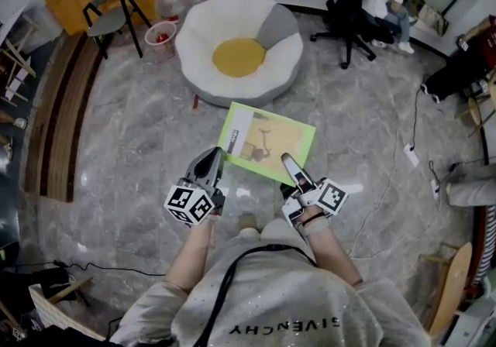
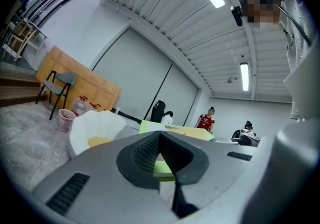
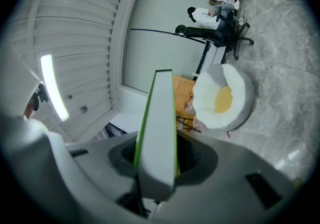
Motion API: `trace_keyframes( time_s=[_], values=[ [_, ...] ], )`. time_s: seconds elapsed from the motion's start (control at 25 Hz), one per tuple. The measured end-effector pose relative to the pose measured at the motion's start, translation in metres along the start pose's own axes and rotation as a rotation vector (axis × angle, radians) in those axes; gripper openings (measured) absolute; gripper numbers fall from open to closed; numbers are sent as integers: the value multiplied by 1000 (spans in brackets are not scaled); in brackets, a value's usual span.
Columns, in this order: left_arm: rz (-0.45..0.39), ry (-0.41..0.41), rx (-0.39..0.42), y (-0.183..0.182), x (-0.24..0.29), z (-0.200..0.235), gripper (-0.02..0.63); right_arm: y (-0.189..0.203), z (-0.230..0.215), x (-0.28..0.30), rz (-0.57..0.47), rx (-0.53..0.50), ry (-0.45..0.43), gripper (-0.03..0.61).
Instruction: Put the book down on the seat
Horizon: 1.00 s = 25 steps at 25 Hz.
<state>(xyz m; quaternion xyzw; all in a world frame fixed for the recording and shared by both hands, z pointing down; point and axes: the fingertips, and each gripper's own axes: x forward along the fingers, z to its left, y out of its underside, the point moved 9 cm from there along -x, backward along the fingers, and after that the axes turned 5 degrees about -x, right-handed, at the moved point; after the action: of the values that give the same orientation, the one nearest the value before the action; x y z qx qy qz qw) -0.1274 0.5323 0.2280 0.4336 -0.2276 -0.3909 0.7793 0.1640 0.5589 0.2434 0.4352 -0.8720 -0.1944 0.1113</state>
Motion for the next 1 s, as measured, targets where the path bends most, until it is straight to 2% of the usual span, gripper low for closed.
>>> trace_keyframes(
  time_s=[0.4,0.6,0.84,1.0],
  values=[
    [-5,-48,-21,-2,18,25,23,-16,-20,30,37,9,15,147],
    [-19,-88,-20,-15,32,47,23,-27,-24,69,74,11,-28,147],
    [-30,-100,-19,-41,93,79,23,-71,-43,135,118,37,-40,147],
    [-42,-106,-12,-49,107,85,23,-84,-48,148,130,20,-42,147]
  ],
)
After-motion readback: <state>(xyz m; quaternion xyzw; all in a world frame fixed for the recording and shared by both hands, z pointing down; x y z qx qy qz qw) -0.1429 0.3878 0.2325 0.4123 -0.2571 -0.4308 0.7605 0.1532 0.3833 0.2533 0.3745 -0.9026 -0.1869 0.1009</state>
